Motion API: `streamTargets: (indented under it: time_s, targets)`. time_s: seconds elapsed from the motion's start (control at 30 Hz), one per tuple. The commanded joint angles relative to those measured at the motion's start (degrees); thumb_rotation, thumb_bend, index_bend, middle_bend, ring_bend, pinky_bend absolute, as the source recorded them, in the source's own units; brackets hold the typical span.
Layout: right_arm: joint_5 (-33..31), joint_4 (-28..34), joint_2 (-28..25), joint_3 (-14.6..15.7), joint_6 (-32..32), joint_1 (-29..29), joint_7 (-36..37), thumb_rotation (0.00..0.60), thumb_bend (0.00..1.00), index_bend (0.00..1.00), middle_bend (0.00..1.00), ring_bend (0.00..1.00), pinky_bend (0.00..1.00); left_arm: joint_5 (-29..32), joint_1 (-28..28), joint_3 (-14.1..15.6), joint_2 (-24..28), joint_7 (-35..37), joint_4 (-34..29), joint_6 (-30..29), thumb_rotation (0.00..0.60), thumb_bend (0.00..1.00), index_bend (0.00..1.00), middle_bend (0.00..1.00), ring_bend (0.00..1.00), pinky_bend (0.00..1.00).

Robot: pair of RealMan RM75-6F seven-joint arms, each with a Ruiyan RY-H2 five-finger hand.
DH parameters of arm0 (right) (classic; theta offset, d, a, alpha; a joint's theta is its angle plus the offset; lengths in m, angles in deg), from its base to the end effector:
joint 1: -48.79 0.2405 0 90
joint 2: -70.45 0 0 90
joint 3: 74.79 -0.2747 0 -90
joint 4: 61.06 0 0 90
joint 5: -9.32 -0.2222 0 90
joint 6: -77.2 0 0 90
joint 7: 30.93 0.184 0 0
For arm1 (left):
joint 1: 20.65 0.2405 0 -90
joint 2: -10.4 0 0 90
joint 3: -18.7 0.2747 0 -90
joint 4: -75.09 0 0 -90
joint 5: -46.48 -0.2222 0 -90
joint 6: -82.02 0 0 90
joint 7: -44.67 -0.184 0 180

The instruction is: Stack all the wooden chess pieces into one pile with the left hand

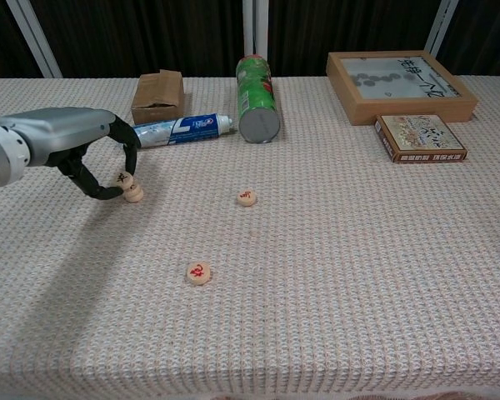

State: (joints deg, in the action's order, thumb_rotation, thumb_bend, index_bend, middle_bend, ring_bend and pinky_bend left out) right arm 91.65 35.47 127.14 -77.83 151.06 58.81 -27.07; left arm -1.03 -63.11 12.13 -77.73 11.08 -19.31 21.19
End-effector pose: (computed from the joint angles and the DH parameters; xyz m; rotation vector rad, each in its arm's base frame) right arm -0.3299 -0.2507 0.1660 1.4711 -1.0250 0.8306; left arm -0.1679 0.3627 -0.0513 -1.8216 -1.0482 -0.7266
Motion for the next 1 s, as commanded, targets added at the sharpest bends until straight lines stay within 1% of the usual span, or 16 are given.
streamTargets:
  time_s: [0.03,0.37,1.0]
  targets:
    - [-0.13,-0.04,0.0,-0.02,-0.07,0.02,-0.01,0.6,0.28,0.0,0.0,0.0,0.0,-0.58,0.04,-0.01,-0.58,0.65,0.87,0.31,0.6,0.31,0.48,0.16,0.0,0.0]
    - [-0.62,-0.21,0.06,-0.25,0.01,0.01,-0.14,0.6,0.28,0.0,0.0,0.0,0.0,-1.56,0.16,0.09,-1.44,2.17,2.86,1.04,0.6,0.31,0.47,0.16,0.0,0.0]
    - [-1.31,0.6,-0.5,-0.15,-0.62,0.06,-0.82,0.6,0.29,0.0,0.0,0.0,0.0,-1.73,0.15,0.15,-1.42,2.3,3.13,1.55,0.6,0.31,0.42,0.15,0.0,0.0]
